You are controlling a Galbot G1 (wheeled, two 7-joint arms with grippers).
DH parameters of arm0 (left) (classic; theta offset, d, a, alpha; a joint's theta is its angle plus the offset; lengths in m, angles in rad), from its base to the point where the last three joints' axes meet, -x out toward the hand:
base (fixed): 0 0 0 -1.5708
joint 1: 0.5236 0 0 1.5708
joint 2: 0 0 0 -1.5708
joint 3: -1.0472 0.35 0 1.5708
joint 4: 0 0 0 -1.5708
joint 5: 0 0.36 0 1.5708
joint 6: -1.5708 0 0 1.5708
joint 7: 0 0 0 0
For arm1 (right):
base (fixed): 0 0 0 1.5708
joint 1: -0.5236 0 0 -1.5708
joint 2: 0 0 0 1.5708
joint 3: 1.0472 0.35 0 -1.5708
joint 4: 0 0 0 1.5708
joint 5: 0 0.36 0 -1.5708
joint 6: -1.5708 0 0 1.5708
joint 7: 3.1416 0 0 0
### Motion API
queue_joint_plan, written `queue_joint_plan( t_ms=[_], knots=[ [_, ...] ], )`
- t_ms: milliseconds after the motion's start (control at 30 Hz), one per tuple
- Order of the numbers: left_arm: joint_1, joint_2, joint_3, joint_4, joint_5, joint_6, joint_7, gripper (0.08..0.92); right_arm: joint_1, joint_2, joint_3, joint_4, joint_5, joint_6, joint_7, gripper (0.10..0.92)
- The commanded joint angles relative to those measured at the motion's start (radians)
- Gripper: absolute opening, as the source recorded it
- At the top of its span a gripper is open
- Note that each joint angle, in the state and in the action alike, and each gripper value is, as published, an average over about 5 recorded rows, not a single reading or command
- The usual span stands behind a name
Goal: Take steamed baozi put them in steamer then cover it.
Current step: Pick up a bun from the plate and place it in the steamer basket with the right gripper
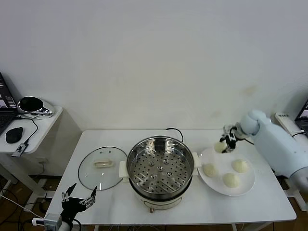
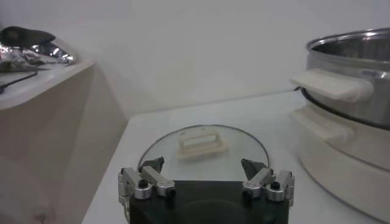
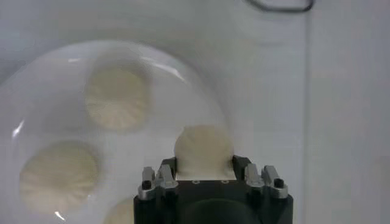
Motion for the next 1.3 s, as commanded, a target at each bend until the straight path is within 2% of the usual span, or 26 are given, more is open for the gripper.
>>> queue_joint_plan(
  t_ms=[33, 133, 267, 367, 500, 667, 933, 1300],
  knots=[
    [0.0, 0.017, -0.008, 0.001, -0.008, -0.016, -0.013, 0.823, 0.32, 0.022, -0.244, 0.131, 0.269, -0.035, -0.103, 0.568],
    [-0.001, 0.018, -0.022, -0.006, -0.014, -0.019, -0.02, 0.823, 0.399, 0.112, -0.288, 0.062, 0.345, 0.048, -0.141, 0.568],
    [0.001, 0.007, -0.033, -0.022, -0.022, -0.021, -0.024, 0.823, 0.432, 0.249, -0.308, -0.068, 0.399, 0.307, -0.166, 0.568],
    [0.005, 0.002, -0.039, -0.027, -0.027, -0.023, -0.025, 0.823, 0.425, 0.316, -0.322, -0.104, 0.388, 0.457, -0.162, 0.569],
    [0.012, 0.002, -0.051, -0.03, -0.026, -0.025, -0.026, 0.823, 0.397, 0.333, -0.329, -0.034, 0.29, 0.615, -0.117, 0.575],
    [0.02, 0.01, -0.067, -0.033, -0.026, -0.024, -0.025, 0.823, 0.373, 0.305, -0.345, 0.09, 0.163, 0.7, -0.079, 0.575],
    [0.028, -0.006, -0.07, -0.05, -0.021, -0.022, -0.024, 0.823, 0.351, 0.333, -0.379, 0.116, 0.058, 0.83, -0.065, 0.575],
    [0.043, -0.012, -0.077, -0.053, -0.019, -0.023, -0.026, 0.823, 0.319, 0.353, -0.394, 0.174, -0.105, 0.908, -0.049, 0.569]
  ],
)
